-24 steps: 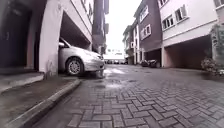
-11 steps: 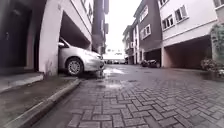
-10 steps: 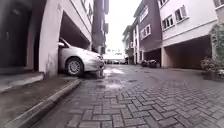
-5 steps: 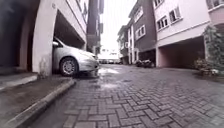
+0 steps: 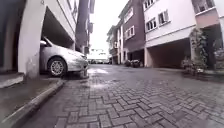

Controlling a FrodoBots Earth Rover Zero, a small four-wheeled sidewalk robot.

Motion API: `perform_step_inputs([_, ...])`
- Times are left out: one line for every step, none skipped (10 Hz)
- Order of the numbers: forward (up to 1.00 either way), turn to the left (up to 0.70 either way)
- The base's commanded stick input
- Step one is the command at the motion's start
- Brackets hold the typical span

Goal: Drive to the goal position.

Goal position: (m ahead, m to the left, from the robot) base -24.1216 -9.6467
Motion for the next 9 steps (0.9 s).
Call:
perform_step_inputs([0.00, -0.70])
perform_step_inputs([0.00, -0.70])
perform_step_inputs([0.00, -0.70])
perform_step_inputs([0.00, -0.70])
perform_step_inputs([0.00, -0.70])
perform_step_inputs([0.00, -0.70])
perform_step_inputs([0.00, -0.70])
perform_step_inputs([0.00, -0.70])
perform_step_inputs([0.00, -0.70])
